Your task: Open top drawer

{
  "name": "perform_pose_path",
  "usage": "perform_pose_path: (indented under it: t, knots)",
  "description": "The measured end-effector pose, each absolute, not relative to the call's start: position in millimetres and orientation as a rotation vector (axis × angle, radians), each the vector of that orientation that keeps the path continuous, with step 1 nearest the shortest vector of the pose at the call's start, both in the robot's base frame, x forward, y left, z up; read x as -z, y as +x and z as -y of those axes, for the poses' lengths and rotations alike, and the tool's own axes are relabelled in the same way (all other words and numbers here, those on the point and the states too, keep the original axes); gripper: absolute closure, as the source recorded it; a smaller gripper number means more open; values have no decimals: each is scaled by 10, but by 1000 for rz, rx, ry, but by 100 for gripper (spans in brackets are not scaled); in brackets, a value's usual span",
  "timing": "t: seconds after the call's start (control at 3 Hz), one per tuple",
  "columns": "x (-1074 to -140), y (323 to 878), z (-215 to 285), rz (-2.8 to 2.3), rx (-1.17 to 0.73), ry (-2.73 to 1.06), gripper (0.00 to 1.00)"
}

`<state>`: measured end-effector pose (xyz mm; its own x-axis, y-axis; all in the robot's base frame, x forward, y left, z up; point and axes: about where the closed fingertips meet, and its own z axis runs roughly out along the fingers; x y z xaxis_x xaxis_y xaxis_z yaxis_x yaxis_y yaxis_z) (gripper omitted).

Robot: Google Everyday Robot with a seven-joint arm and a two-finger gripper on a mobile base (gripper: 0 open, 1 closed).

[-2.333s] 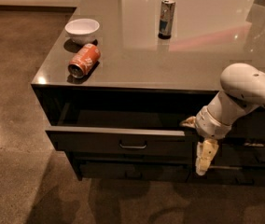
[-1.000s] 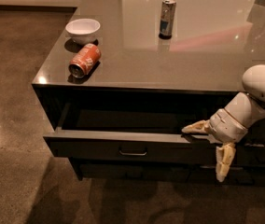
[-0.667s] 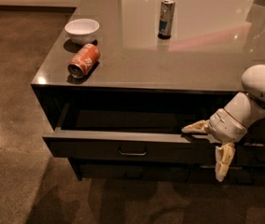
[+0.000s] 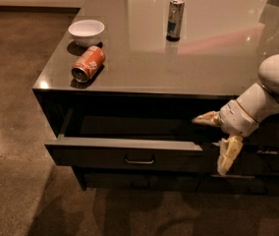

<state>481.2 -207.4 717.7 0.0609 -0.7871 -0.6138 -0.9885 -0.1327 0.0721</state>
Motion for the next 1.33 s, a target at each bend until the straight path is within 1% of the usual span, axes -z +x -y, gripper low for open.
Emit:
perform_pose_path:
  t: [0.33,0.67,1.0,1.33]
  knots:
    - [-7193,4991,2077,-1824,-699,-1912,18]
    - [-7217,5138,2060,-1843,-644,-1857,41]
    - [-7212,5304,2067,-1852,-602,-1788,72]
    - [-7144,5397,2112,-1861,-588,-1728,96]
